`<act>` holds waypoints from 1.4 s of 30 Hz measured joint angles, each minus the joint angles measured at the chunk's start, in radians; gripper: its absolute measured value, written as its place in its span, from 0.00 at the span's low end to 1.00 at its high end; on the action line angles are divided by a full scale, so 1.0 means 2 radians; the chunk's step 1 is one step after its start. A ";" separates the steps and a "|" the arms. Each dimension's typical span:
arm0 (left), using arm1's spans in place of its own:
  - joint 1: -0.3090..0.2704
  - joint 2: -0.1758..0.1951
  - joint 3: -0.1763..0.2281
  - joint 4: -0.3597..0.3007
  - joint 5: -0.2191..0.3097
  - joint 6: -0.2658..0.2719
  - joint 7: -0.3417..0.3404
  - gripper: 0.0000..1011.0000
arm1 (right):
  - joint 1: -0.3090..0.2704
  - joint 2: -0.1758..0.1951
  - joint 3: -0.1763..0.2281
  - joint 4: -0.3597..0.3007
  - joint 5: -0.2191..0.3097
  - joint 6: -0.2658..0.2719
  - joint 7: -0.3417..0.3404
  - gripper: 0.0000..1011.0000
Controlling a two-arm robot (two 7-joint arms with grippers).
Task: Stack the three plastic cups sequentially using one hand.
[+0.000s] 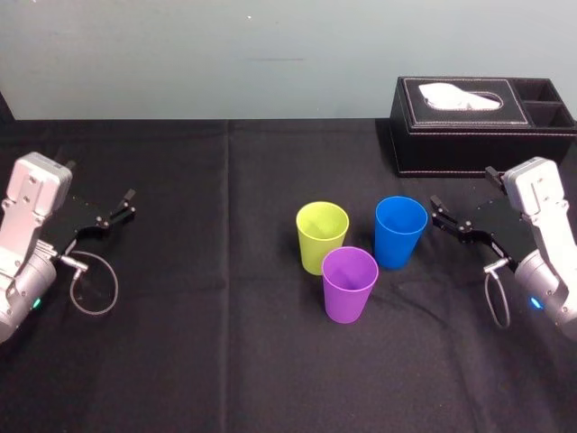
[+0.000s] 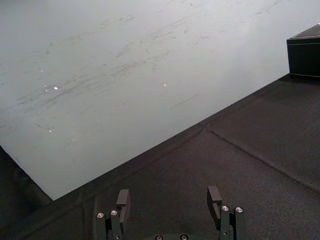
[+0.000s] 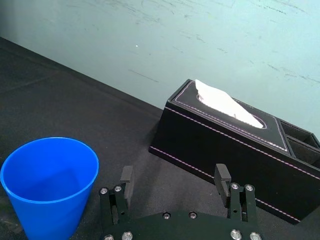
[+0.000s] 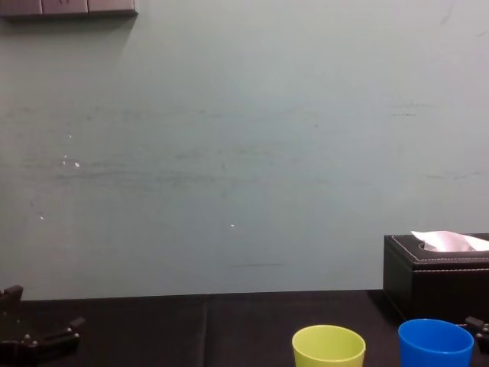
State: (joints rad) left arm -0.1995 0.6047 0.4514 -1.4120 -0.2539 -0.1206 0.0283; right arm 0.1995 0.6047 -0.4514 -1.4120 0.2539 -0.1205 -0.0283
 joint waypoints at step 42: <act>0.000 0.000 0.000 0.000 0.000 0.000 0.000 1.00 | -0.004 -0.002 0.005 -0.001 -0.001 -0.007 0.001 0.99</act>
State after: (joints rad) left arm -0.1995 0.6047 0.4514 -1.4120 -0.2540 -0.1206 0.0283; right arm 0.1922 0.5999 -0.4407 -1.4142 0.2527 -0.1342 -0.0272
